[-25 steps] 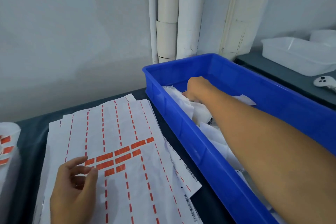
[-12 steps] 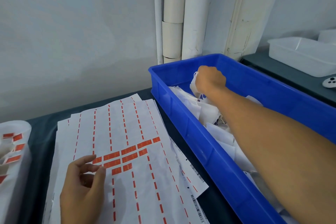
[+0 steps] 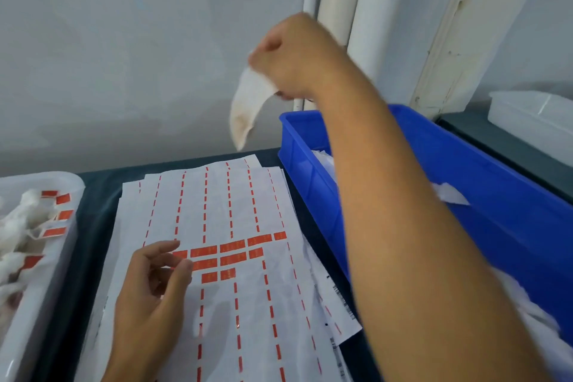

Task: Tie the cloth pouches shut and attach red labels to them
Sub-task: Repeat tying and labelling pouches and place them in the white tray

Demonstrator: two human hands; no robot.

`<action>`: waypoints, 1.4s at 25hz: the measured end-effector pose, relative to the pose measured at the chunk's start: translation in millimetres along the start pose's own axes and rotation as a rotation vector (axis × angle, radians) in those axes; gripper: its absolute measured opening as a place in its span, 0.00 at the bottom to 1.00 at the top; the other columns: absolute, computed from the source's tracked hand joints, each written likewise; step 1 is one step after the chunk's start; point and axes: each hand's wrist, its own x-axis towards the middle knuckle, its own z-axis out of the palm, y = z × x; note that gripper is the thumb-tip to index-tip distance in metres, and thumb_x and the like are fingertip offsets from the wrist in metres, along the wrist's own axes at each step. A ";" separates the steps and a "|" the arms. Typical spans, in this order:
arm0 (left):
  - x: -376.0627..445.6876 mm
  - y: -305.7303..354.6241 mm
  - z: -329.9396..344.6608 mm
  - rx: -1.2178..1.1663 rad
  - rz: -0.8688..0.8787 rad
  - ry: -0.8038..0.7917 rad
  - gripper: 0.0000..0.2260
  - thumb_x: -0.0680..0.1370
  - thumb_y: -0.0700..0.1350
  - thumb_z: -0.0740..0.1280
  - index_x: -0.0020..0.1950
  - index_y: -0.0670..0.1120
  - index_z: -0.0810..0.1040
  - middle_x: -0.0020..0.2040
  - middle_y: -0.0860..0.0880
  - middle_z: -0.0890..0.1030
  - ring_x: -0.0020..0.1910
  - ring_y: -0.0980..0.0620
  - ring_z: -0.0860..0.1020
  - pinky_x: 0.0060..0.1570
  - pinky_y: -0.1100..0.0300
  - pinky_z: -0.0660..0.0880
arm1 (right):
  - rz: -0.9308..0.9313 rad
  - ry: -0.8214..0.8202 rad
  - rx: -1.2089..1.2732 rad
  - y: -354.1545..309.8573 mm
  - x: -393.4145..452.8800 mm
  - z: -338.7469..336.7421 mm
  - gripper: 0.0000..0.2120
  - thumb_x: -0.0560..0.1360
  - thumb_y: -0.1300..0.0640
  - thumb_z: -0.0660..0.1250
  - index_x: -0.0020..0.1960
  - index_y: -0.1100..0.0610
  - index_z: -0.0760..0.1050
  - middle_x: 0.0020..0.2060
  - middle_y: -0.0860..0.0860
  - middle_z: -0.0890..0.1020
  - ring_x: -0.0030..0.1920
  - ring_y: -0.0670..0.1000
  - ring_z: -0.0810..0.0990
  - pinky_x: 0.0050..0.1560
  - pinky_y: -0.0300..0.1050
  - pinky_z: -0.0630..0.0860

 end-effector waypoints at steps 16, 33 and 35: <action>6.7 -2.5 -15.0 -0.217 -0.056 -0.218 0.06 0.78 0.56 0.68 0.50 0.57 0.82 0.44 0.53 0.83 0.41 0.54 0.81 0.37 0.65 0.78 | 0.134 -0.261 0.757 28.6 -158.0 173.4 0.06 0.80 0.48 0.68 0.49 0.41 0.83 0.45 0.41 0.85 0.47 0.46 0.83 0.44 0.40 0.82; -0.3 -12.7 -12.7 0.573 0.287 -0.272 0.27 0.73 0.79 0.46 0.44 0.63 0.74 0.39 0.67 0.71 0.40 0.61 0.75 0.36 0.71 0.66 | 0.218 0.055 0.864 49.3 -165.6 157.2 0.09 0.78 0.42 0.64 0.49 0.43 0.81 0.40 0.46 0.85 0.41 0.47 0.85 0.41 0.33 0.80; -0.5 -14.1 -12.4 0.622 0.299 -0.285 0.23 0.75 0.77 0.50 0.48 0.63 0.73 0.44 0.66 0.72 0.43 0.61 0.74 0.39 0.70 0.68 | 0.210 -0.004 0.908 46.7 -169.8 159.3 0.09 0.78 0.43 0.64 0.49 0.43 0.81 0.40 0.47 0.86 0.43 0.50 0.86 0.42 0.36 0.81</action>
